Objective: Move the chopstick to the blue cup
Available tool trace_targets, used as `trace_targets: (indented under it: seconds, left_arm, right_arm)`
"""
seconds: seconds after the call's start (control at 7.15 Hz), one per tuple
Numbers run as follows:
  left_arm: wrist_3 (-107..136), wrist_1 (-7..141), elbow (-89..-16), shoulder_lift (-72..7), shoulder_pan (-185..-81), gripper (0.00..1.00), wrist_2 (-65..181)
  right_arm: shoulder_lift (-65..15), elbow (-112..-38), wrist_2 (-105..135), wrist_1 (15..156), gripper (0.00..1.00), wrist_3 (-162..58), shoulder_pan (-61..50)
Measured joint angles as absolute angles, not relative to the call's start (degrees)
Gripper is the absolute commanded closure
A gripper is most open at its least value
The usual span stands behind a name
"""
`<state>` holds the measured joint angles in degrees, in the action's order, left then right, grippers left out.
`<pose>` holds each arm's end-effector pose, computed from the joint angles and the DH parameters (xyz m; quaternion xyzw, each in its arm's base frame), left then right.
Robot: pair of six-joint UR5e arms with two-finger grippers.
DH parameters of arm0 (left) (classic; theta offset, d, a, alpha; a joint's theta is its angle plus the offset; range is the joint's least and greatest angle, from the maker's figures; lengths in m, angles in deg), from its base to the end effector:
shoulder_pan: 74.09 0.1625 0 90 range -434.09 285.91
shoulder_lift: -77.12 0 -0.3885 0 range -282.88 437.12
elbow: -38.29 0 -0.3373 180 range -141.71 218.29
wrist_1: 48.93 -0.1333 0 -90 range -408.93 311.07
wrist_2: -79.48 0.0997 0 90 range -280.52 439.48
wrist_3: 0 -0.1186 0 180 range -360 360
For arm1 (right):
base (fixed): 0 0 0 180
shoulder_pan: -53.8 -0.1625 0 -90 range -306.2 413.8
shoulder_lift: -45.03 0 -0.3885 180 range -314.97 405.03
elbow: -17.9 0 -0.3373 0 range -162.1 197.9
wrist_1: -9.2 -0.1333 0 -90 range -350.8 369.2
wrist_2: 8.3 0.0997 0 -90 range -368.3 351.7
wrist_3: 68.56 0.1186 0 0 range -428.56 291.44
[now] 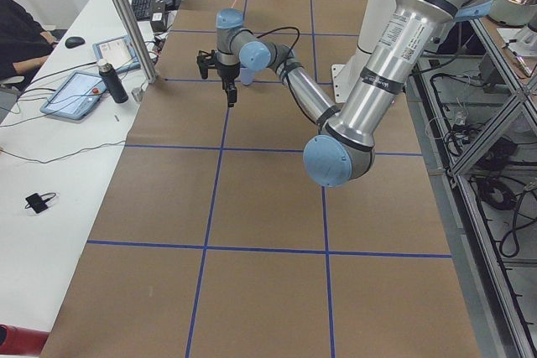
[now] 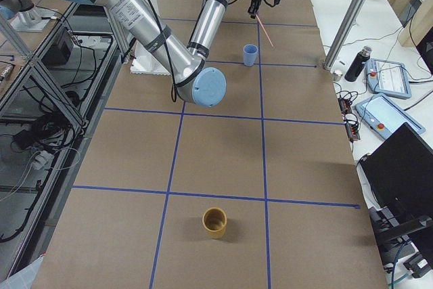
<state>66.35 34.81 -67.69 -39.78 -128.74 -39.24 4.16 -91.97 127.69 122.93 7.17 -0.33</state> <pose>0.2647 -0.5050 0.3035 0.0096 0.3847 -0.1707 0.9071 -0.2795 -0.4684 0.0890 -0.0991 -0.4957 0.1483 0.8500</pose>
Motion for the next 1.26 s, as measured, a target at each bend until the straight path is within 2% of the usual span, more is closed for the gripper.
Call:
trace_targets:
  seconds: [0.42,1.26]
  left_arm:
    - [62.79,34.89,-67.26,-38.20,-129.81,0.02,-39.34]
    - [60.20,34.97,-66.19,-37.24,-130.51,0.02,-39.30]
  right_arm:
    - [6.14,-90.03,124.43,122.31,1.00,10.63,8.33]
    - [6.54,-82.68,124.27,115.01,1.00,10.34,11.87]
